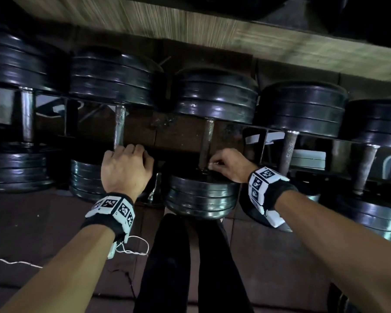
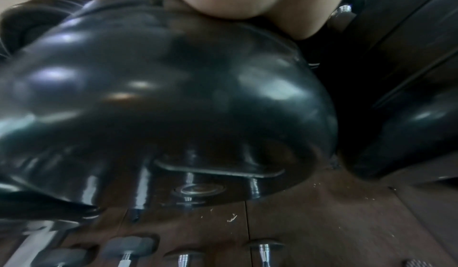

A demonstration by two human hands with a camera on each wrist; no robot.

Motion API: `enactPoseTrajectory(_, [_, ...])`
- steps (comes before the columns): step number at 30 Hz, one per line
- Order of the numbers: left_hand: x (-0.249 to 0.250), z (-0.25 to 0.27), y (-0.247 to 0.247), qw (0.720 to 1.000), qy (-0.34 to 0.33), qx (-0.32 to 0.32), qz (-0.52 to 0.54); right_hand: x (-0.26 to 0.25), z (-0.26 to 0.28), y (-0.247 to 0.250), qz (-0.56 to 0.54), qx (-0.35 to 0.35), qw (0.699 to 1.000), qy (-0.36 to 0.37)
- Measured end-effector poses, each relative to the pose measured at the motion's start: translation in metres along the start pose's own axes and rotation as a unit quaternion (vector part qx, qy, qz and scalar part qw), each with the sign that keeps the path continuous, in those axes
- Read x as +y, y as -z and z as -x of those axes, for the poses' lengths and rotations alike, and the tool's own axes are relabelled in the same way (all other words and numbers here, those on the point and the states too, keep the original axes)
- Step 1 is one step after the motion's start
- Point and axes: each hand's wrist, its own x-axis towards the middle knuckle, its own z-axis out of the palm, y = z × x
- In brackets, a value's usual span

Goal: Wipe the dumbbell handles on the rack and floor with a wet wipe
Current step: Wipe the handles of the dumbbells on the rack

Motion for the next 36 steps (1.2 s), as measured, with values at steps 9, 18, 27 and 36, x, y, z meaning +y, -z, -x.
enactPoseTrajectory(9, [-0.002,0.002,-0.002,1.000,-0.012,0.024,0.011,-0.041,0.013,0.007,0.054,-0.027,0.993,0.104])
enactPoseTrajectory(18, [-0.002,0.002,-0.004,1.000,-0.010,0.027,0.013,-0.004,0.008,0.008,0.092,-0.027,0.988,-0.118])
enactPoseTrajectory(27, [-0.002,0.001,-0.004,1.000,-0.007,0.018,0.016,-0.007,0.006,0.006,0.013,0.000,0.999,-0.031])
enactPoseTrajectory(36, [0.068,0.008,0.011,0.848,-0.022,-0.236,0.473,-0.033,0.035,-0.005,-0.174,0.048,0.983,-0.017])
